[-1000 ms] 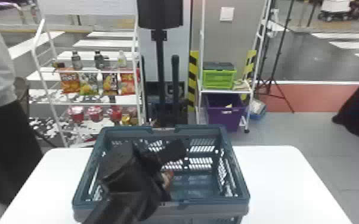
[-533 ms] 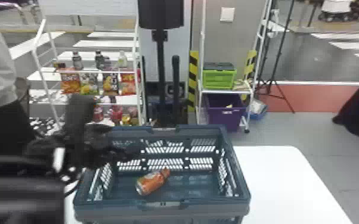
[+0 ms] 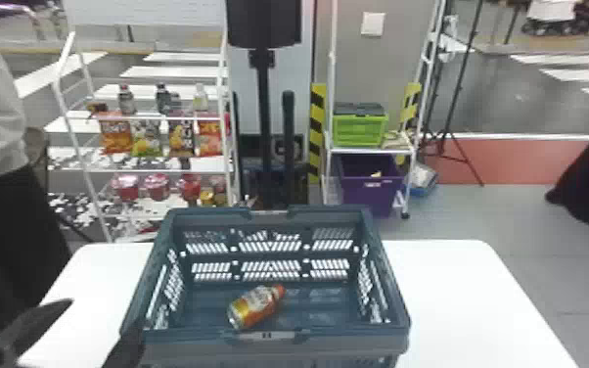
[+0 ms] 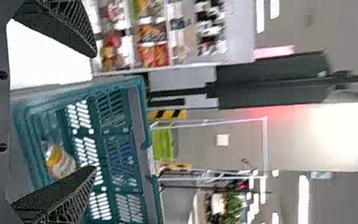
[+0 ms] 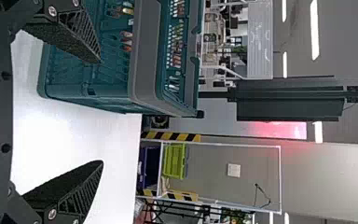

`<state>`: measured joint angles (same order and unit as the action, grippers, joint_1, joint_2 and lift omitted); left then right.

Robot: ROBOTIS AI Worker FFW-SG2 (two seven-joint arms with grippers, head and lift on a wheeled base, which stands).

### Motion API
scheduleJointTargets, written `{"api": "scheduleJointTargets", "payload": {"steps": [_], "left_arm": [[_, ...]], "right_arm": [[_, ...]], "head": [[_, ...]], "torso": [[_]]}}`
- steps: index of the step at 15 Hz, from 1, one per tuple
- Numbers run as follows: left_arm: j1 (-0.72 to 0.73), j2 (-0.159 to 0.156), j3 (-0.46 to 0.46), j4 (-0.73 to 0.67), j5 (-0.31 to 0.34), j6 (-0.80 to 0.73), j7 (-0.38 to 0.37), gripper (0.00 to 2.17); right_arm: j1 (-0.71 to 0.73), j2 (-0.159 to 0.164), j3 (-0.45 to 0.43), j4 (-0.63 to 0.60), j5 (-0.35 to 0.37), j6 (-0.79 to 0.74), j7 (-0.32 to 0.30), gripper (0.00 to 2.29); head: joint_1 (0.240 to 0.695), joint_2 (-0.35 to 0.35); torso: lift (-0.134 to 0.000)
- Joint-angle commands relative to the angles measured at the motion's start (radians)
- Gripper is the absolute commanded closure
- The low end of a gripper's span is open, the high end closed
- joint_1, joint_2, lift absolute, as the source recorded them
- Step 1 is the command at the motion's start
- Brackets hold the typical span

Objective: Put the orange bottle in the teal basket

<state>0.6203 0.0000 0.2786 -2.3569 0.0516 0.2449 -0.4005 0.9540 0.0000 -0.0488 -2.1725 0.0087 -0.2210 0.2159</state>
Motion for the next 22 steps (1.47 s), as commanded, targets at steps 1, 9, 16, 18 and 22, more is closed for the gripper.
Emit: {"api": "scheduleJointTargets", "payload": {"steps": [1, 9, 16, 18, 22], "left_arm": [[0.154, -0.003, -0.033, 0.096, 0.05, -0.319, 0.063, 0.02], [0.331, -0.003, -0.254, 0.252, 0.022, -0.712, 0.335, 0.02], [0.371, -0.003, -0.322, 0.255, -0.049, -0.736, 0.394, 0.02], [0.375, -0.003, -0.343, 0.266, -0.055, -0.752, 0.42, 0.02], [0.381, -0.003, -0.38, 0.271, -0.107, -0.761, 0.477, 0.02]], "right_arm": [[-0.017, 0.001, 0.003, -0.001, -0.021, 0.003, 0.0, 0.12], [-0.052, -0.098, 0.066, -0.003, -0.075, 0.012, -0.029, 0.12], [-0.04, -0.218, 0.101, -0.024, -0.102, 0.03, -0.098, 0.12], [-0.024, -0.262, 0.106, -0.038, -0.124, 0.03, -0.115, 0.12], [-0.02, -0.308, 0.106, -0.038, -0.148, 0.024, -0.133, 0.12]], "head": [[0.499, 0.0], [0.499, 0.0], [0.499, 0.0], [0.499, 0.0], [0.499, 0.0]], "torso": [[0.0], [0.0], [0.0], [0.0], [0.0]]}}
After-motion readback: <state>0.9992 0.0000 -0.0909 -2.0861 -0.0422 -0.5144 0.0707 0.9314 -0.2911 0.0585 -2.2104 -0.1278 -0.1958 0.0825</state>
